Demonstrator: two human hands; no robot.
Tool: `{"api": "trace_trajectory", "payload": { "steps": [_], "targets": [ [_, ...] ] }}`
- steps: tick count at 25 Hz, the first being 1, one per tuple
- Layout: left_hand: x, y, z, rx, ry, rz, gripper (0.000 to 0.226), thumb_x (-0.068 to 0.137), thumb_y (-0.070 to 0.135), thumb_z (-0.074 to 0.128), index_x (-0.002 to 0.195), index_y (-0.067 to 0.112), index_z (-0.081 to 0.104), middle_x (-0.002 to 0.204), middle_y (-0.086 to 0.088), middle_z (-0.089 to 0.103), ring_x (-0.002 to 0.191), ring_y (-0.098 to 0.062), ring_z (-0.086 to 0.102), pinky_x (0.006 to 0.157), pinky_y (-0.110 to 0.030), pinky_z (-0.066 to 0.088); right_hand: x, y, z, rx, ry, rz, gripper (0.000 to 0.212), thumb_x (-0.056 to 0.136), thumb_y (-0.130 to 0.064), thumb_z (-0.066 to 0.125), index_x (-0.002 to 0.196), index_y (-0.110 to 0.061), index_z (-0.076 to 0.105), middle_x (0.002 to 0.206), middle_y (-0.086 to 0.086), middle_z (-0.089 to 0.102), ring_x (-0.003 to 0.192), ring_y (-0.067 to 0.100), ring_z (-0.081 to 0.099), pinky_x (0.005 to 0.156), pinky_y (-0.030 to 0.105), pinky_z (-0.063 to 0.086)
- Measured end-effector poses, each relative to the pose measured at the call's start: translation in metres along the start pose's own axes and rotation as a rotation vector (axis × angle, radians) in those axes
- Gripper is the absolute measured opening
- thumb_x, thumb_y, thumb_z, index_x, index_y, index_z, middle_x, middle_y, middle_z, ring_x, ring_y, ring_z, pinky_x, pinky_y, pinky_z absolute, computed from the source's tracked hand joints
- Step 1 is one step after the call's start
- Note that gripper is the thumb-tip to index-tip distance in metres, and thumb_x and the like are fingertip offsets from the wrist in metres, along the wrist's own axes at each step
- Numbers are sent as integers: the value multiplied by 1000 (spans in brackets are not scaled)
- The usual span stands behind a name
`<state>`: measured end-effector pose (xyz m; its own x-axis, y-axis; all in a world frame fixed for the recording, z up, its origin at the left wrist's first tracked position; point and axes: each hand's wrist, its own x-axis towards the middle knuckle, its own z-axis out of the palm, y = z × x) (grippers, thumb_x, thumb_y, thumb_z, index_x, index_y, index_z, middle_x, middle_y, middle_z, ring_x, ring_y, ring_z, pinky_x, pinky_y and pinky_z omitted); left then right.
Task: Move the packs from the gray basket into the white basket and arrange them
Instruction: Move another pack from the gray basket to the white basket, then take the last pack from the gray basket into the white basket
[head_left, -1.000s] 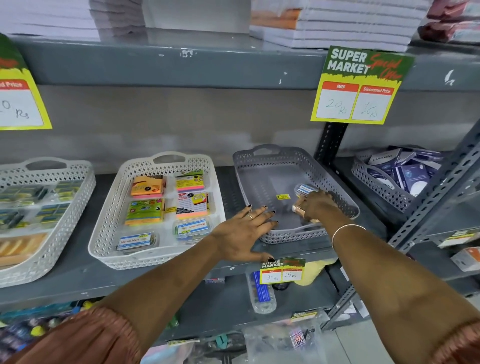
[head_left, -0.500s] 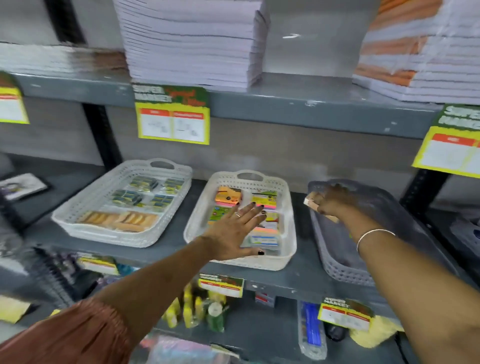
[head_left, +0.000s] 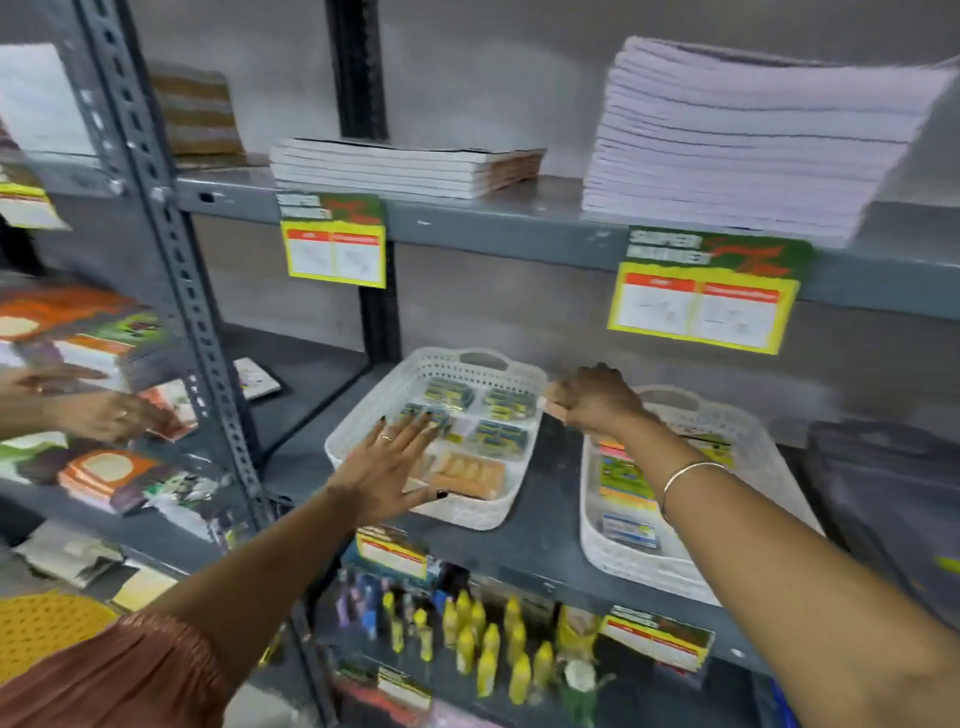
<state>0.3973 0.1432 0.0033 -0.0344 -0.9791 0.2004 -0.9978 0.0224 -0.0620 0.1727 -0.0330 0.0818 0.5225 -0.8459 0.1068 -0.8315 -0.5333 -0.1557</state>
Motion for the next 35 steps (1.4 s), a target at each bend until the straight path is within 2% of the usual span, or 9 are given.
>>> {"api": "trace_trajectory", "payload": {
  "steps": [5, 10, 14, 19, 21, 25, 30, 33, 35],
  "targets": [
    [-14, -95, 19, -20, -101, -69, 120, 53, 86, -20, 146, 14, 1, 156, -9, -1, 142, -26, 1, 114, -48, 7, 21, -122, 39, 83, -47, -60, 44, 81, -45, 60, 101, -6, 64, 116, 20, 64, 110, 34, 59, 88, 36, 49],
    [-8, -101, 24, -140, -110, -5, 121, 53, 88, -17, 146, 13, 0, 156, -8, -2, 142, -22, -4, 116, -43, 3, 24, -178, 77, 50, -145, -103, 50, 79, -50, 64, 104, -7, 64, 121, 18, 58, 114, 34, 54, 90, 39, 50],
    [-7, -123, 38, -209, -88, 2, 118, 56, 88, -11, 145, 13, 6, 156, -8, 3, 142, -22, -2, 115, -41, 4, 33, -207, 111, 72, -254, -79, 25, 79, -34, 67, 85, -10, 61, 120, 18, 56, 114, 34, 53, 89, 38, 48],
    [-5, -119, 43, -241, -2, 26, 109, 67, 87, 2, 143, 11, 19, 153, -13, 19, 141, -26, 10, 114, -44, 18, 35, -203, 117, 181, -221, -131, 15, 73, -16, 69, 83, -13, 58, 97, 14, 57, 107, 33, 56, 82, 34, 48],
    [-5, -119, 42, -235, -4, 28, 107, 67, 86, 1, 144, 12, 18, 154, -11, 18, 141, -25, 10, 114, -42, 16, 39, -198, 123, 228, -240, -123, 37, 70, -19, 74, 105, -12, 63, 114, 15, 58, 114, 31, 52, 88, 33, 46],
    [-9, -119, 37, -174, 8, 58, 104, 69, 84, -2, 145, 14, 15, 154, -9, 16, 141, -24, 11, 114, -42, 11, 39, -185, 117, 181, -305, -147, 83, 70, -27, 79, 142, -13, 41, 142, 15, 44, 132, 30, 35, 108, 36, 35],
    [10, -98, 21, -90, 104, 191, 96, 77, 77, 2, 145, 11, 13, 154, -7, 11, 141, -23, 6, 114, -42, 2, 38, -137, 84, 204, -240, -91, 87, 70, -30, 81, 144, -15, 38, 143, 15, 44, 134, 32, 35, 110, 37, 32],
    [36, -51, 7, -118, 127, 288, 92, 77, 76, 8, 145, 14, 5, 154, -5, 0, 141, -19, -4, 114, -38, -5, 25, -82, 56, 186, -170, -6, 83, 70, -31, 80, 141, -13, 41, 142, 15, 45, 134, 32, 36, 110, 34, 30],
    [54, -12, 2, -112, 118, 383, 91, 79, 74, 11, 145, 12, 11, 154, -9, 6, 141, -22, 0, 114, -40, -1, 9, -34, 39, 154, -116, 65, 82, 71, -32, 79, 141, -12, 40, 142, 16, 45, 134, 33, 35, 110, 33, 29]
  ]
}}
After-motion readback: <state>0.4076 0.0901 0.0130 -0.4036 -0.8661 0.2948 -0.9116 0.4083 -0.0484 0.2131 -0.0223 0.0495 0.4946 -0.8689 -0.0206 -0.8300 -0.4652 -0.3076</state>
